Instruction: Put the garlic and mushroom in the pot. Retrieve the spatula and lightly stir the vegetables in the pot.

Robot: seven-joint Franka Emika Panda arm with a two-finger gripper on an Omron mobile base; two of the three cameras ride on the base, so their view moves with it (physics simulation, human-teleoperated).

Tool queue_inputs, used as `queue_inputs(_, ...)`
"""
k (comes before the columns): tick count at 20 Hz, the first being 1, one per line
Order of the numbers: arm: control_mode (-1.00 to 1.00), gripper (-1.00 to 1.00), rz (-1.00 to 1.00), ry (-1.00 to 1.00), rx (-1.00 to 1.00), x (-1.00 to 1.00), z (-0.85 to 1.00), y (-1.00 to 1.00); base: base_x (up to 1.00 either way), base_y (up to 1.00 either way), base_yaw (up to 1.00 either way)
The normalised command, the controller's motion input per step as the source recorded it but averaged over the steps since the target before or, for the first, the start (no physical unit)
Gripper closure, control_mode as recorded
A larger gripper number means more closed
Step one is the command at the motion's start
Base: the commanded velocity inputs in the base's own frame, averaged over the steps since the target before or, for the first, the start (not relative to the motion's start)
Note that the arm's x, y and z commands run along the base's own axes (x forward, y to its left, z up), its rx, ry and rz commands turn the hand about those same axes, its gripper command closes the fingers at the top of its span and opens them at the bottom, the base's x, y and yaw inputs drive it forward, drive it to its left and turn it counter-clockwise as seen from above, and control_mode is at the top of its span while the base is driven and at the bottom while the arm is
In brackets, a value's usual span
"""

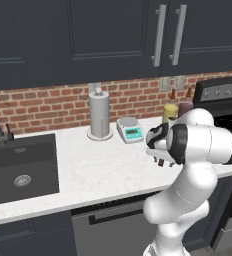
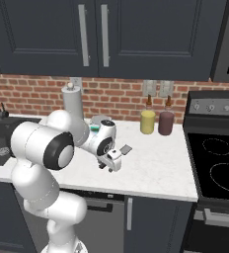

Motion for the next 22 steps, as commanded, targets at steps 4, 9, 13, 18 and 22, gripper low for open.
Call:
queue_inputs(4, -1.0, 1.0, 0.0, 0.02, 0.0, 0.06, -0.41, 0.0, 0.0, 0.0, 0.0)
queue_inputs(9, -1.0, 1.0, 0.0, 0.05, 0.0, 0.0, -0.41, 0.0, 0.0, 0.0, 0.0)
queue_inputs(13, -1.0, 1.0, 0.0, 0.04, 0.0, 0.0, -0.39, 0.0, 0.0, 0.0, 0.0)
queue_inputs(18, -1.0, 1.0, 0.0, 0.05, -0.01, 0.0, -0.35, 0.0, 0.0, 0.0, 0.0)
queue_inputs(22, -1.0, 1.0, 0.0, 0.03, -0.04, 0.0, -0.36, -0.01, 0.0, 0.0, 0.0)
